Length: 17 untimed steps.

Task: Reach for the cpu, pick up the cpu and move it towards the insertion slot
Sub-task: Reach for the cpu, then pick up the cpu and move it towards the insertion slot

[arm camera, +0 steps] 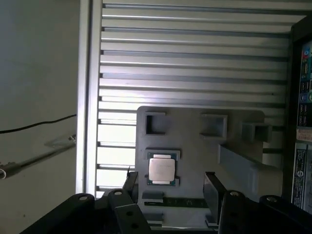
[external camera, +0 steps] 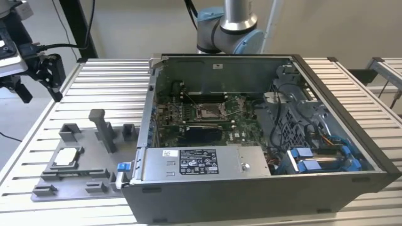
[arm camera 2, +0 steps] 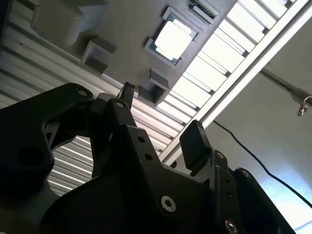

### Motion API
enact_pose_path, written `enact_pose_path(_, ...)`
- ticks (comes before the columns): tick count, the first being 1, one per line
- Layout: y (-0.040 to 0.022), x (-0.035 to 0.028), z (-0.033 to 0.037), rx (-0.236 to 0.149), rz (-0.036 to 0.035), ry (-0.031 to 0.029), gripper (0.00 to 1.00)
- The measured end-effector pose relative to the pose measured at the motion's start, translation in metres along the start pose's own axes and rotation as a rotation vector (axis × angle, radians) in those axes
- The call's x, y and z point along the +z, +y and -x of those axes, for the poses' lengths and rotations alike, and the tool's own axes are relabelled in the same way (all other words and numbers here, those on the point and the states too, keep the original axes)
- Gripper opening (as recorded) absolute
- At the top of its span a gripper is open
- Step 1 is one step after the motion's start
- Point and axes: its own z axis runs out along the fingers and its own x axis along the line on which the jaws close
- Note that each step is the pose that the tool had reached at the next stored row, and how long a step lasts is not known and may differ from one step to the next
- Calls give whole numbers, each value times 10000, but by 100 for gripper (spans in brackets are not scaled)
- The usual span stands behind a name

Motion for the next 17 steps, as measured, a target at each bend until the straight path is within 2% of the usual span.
enact_pose_path(7, 0, 0, -1, -4, -1, 1, 0)
enact_pose_path(8, 0, 0, -1, -4, 0, 1, 100)
enact_pose_path(13, -1, 0, -1, -4, -1, 1, 100)
enact_pose_path(17, -3, 31, -2, -5, -1, 1, 100)
